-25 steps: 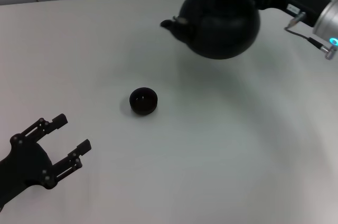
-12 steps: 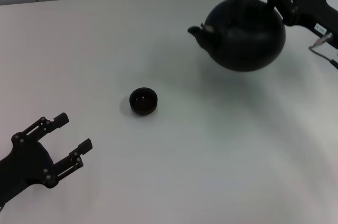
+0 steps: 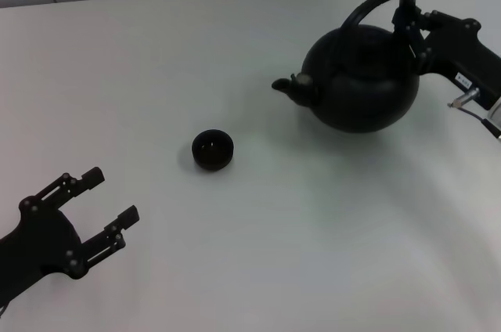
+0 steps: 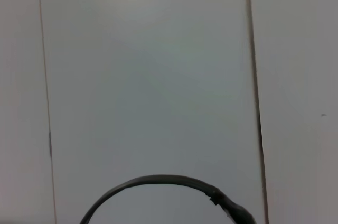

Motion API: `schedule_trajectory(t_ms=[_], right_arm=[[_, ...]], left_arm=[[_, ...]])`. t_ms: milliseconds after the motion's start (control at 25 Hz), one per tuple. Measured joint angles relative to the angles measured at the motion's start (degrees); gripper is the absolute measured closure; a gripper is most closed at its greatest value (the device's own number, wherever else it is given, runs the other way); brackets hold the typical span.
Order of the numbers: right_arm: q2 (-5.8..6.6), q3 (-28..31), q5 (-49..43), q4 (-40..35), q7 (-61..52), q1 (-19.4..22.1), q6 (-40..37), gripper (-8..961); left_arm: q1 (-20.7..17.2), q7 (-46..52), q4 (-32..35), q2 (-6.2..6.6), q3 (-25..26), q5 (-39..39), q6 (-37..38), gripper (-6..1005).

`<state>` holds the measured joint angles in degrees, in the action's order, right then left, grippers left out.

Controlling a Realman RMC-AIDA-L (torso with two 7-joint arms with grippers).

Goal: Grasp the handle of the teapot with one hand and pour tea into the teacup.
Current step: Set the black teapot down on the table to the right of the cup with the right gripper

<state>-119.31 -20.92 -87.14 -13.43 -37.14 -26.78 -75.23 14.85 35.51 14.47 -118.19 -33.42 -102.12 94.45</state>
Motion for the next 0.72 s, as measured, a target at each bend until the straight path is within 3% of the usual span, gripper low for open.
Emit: schedule_trajectory(t_ms=[240, 720], right_arm=[[-0.07, 0.05, 0.94, 3.93, 8.17, 0.14, 0.52, 870], [-0.03, 0.09, 1.20, 5.93, 11.82, 0.57, 1.74, 869]], left_arm=[[0.00, 0.01, -0.14, 0.00, -0.08, -0.02, 0.08, 263], [0.00, 0.54, -0.15, 0.00, -0.07, -0.35, 0.08, 263]])
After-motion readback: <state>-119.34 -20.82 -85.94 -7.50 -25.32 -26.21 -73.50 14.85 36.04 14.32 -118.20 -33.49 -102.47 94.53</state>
